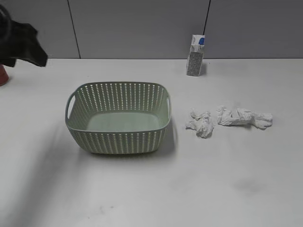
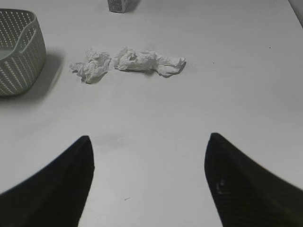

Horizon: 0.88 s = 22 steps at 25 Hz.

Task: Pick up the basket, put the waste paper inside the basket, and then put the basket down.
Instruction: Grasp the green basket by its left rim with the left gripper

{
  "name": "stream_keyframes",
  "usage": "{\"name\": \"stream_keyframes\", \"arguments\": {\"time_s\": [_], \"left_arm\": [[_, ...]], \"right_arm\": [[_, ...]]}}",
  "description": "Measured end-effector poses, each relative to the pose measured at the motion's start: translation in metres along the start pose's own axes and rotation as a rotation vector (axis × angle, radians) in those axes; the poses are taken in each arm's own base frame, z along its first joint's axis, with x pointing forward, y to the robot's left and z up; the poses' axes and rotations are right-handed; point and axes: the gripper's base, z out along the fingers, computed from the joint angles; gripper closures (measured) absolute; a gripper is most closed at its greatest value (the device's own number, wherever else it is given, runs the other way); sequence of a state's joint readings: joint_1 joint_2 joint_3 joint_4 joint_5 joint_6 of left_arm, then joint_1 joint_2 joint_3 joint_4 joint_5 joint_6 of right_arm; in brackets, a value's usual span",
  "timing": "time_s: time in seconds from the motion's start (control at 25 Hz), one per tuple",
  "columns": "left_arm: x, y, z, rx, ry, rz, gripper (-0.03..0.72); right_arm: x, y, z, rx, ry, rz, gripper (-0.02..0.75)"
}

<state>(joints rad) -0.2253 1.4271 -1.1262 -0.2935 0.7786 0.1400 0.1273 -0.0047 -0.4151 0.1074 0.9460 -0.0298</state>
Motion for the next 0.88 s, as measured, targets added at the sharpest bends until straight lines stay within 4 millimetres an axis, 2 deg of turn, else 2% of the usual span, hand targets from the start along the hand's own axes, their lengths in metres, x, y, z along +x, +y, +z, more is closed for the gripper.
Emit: {"name": "stream_keyframes", "arguments": {"time_s": [0.2,0.36,0.48,0.68,0.88], "left_arm": [[-0.007,-0.017,0.063,-0.027,0.196,0.041,0.146],[-0.008,-0.030,0.102,-0.040,0.286,0.021,0.150],[-0.003,-0.028,0.126,-0.059,0.345,-0.037,0.150],[0.010,-0.022,0.157,-0.092,0.419,-0.094,0.172],[0.015,-0.019,0.170,-0.104,0.433,-0.122,0.246]], "right_arm": [[0.000,0.000,0.000,0.000,0.000,-0.001,0.157],[0.000,0.000,0.000,0.000,0.000,0.000,0.157],[0.000,0.000,0.000,0.000,0.000,0.000,0.157],[0.000,0.000,0.000,0.000,0.000,0.000,0.157],[0.000,0.000,0.000,0.000,0.000,0.000,0.157]]}}
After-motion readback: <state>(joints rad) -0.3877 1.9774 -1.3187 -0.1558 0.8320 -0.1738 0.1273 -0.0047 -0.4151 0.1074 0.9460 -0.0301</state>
